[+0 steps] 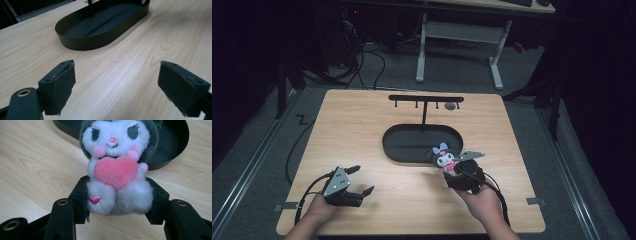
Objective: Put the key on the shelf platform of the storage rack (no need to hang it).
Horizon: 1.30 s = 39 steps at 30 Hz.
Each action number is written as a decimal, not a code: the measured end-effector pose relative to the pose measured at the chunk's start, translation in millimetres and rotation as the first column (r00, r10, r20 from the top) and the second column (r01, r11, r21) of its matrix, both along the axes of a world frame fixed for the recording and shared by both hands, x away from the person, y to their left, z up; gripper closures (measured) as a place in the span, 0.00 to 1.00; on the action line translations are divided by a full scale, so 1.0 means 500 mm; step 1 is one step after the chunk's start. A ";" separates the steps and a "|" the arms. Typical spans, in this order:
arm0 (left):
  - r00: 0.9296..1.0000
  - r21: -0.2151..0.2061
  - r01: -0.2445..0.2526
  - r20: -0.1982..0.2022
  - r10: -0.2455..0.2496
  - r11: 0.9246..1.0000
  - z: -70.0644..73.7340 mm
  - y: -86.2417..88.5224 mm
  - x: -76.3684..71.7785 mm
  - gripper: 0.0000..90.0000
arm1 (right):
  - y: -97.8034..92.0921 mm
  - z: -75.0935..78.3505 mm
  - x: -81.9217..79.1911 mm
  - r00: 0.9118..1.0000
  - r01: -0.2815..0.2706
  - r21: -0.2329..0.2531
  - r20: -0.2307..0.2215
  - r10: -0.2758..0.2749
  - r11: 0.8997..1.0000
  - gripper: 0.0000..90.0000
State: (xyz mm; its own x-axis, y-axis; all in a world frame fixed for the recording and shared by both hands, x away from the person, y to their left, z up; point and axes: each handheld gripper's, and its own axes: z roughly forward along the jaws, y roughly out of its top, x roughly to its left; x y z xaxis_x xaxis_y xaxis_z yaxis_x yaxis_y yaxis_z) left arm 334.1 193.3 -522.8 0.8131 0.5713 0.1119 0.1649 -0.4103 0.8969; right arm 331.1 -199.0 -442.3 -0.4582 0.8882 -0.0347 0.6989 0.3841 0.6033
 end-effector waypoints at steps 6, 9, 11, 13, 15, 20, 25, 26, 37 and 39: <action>1.000 -0.001 0.000 0.000 0.000 1.000 0.000 0.000 0.000 0.17 | 0.001 -0.001 0.019 1.000 0.011 0.002 -0.003 -0.011 1.000 0.52; 1.000 -0.004 -0.001 0.001 0.001 1.000 0.000 0.000 0.000 0.17 | 0.000 -0.001 0.030 1.000 0.016 0.003 -0.002 -0.016 1.000 0.52; 1.000 -0.002 0.000 0.001 0.000 1.000 0.000 0.001 0.000 0.17 | 0.000 -0.001 0.038 1.000 0.022 0.007 -0.001 -0.022 1.000 0.52; 1.000 0.002 0.000 0.005 0.000 1.000 0.000 0.000 -0.001 0.17 | 0.000 0.000 0.046 1.000 0.026 0.008 0.000 -0.026 1.000 0.52; 1.000 0.002 0.001 0.005 -0.001 1.000 0.000 0.000 -0.001 0.17 | 0.001 0.002 0.056 0.999 0.033 0.011 0.003 -0.033 0.999 0.52; 1.000 0.001 0.001 0.004 -0.001 1.000 0.000 0.000 -0.001 0.17 | 0.005 0.002 0.074 0.999 0.042 0.013 0.007 -0.042 0.999 0.52; 1.000 -0.001 0.000 0.002 0.000 1.000 0.000 0.000 -0.001 0.17 | 0.009 0.000 0.092 0.999 0.047 0.016 0.007 -0.047 0.999 0.52; 1.000 0.000 0.001 0.002 -0.001 1.000 0.000 0.001 -0.001 0.17 | 0.010 -0.001 0.096 0.999 0.050 0.017 0.006 -0.050 0.999 0.52; 1.000 -0.003 0.000 0.002 0.000 1.000 0.000 0.001 -0.001 0.17 | 0.014 -0.009 0.137 0.997 0.075 0.027 0.003 -0.075 0.997 0.52; 1.000 -0.004 0.000 0.002 0.000 1.000 0.000 0.001 -0.001 0.17 | 0.015 -0.010 0.140 0.997 0.077 0.028 0.003 -0.077 0.997 0.52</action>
State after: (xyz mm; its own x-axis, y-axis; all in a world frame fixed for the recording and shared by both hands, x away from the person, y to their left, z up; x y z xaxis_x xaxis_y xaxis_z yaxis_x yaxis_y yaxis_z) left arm 333.8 193.8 -522.9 0.8131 0.5715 0.1109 0.1632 -0.4067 0.8989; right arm 401.2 -191.6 -447.1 -0.3880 0.9216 -0.0116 0.7232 0.3122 0.6160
